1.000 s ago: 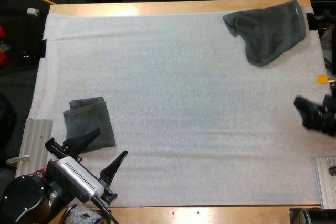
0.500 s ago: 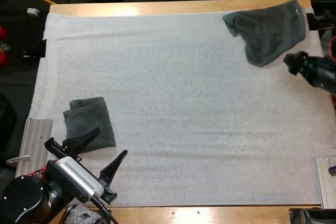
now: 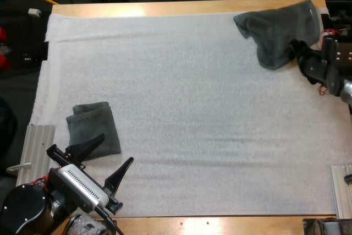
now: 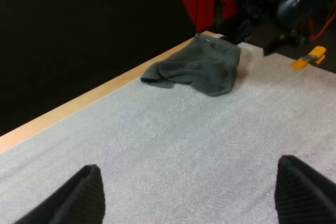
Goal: Pick towel from pile, fold and stack
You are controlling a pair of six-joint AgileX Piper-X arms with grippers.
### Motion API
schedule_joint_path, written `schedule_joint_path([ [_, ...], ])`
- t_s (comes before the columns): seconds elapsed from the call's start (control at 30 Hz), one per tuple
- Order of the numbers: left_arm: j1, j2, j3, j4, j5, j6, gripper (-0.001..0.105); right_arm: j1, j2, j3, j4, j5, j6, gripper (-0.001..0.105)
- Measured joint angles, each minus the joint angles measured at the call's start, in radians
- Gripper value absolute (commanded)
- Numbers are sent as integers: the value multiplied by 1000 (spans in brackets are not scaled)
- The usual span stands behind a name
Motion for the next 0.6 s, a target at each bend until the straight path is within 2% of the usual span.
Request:
schedule_joint_path([
  [0.17, 0, 0, 0, 0, 0, 0, 65, 0, 145, -61, -64, 5, 19, 71],
  [0.43, 0, 0, 0, 0, 0, 0, 65, 0, 333, -189, -82, 8, 29, 70],
  [0.53, 0, 0, 0, 0, 0, 0, 65, 0, 367, -225, -84, 3, 45, 58],
  [0.6, 0, 0, 0, 0, 0, 0, 65, 0, 376, -238, -88, 3, 60, 46],
])
